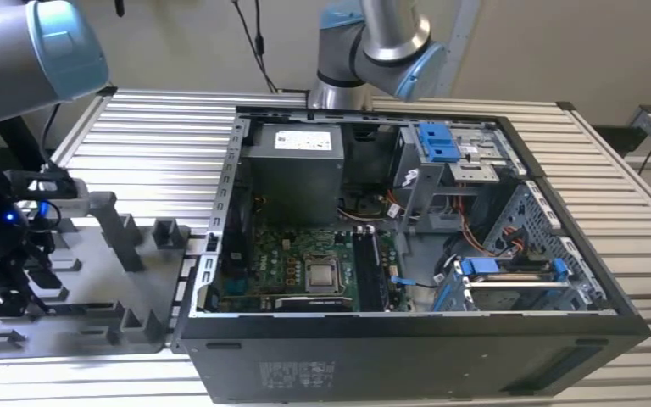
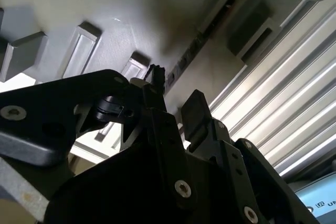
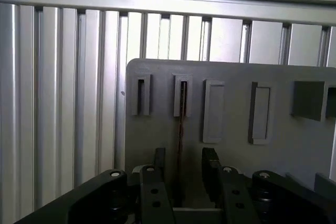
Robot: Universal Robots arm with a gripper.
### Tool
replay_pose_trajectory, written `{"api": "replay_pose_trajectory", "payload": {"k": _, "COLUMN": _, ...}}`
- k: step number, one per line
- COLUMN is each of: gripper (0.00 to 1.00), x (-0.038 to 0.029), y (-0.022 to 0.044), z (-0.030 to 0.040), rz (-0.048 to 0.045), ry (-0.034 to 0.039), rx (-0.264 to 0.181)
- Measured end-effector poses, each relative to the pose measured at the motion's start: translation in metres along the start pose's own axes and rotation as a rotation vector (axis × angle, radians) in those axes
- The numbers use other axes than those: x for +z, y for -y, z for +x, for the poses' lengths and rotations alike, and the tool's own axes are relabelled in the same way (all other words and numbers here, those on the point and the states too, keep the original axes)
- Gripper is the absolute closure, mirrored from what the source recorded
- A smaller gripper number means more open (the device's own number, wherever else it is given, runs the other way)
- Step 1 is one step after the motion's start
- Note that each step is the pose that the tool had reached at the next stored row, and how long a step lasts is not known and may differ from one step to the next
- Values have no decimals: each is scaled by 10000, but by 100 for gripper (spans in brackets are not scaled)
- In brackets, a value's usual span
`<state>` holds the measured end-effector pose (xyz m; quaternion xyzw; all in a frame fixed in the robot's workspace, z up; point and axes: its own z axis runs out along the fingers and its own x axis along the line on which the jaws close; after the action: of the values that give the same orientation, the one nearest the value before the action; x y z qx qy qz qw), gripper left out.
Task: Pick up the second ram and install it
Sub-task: 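Pick up the second ram and move it above second insertion slot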
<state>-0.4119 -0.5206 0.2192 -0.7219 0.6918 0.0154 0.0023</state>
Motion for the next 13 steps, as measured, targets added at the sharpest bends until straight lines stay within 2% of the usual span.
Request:
{"api": "replay_pose_trajectory", "payload": {"k": 3, "gripper": 58, "x": 23, "y": 0, "z": 1, "rz": -3, "ry": -65, "rx": 1}}
{"api": "replay_pose_trajectory", "payload": {"k": 9, "gripper": 58, "x": 91, "y": 0, "z": 7, "rz": -2, "ry": -62, "rx": 1}}
{"api": "replay_pose_trajectory", "payload": {"k": 13, "gripper": 58, "x": 119, "y": -47, "z": 5, "rz": 5, "ry": -62, "rx": 1}}
